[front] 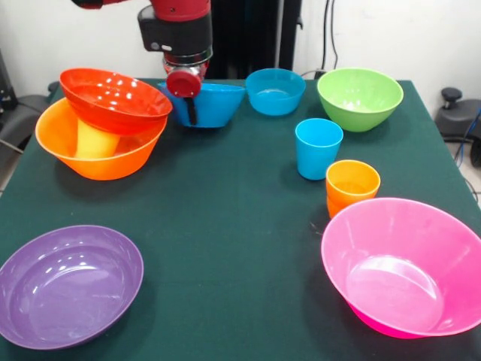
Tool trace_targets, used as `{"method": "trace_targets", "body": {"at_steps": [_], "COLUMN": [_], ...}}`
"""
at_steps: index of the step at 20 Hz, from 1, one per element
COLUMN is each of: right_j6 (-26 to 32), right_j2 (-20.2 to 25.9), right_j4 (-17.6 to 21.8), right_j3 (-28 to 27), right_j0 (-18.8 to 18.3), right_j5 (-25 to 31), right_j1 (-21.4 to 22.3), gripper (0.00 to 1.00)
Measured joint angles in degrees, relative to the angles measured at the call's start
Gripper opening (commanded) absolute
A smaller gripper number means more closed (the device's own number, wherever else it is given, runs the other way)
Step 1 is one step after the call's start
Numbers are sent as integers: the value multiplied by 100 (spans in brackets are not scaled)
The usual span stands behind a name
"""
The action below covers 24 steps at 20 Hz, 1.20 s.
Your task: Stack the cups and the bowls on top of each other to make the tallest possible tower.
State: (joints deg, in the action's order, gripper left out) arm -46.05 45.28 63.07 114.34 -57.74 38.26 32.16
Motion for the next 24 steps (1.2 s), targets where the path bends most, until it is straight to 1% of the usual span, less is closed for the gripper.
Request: {"method": "trace_targets", "body": {"at_steps": [7, 12, 24], "right_j6": [0, 0, 0], "right_j2": [1, 0, -17], "right_j4": [-89, -223, -360], "right_j3": [51, 199, 510], "right_j0": [-18, 20, 281], "right_j5": [-2, -2, -2], "right_j1": [257, 427, 748], "gripper": [0, 0, 0]}}
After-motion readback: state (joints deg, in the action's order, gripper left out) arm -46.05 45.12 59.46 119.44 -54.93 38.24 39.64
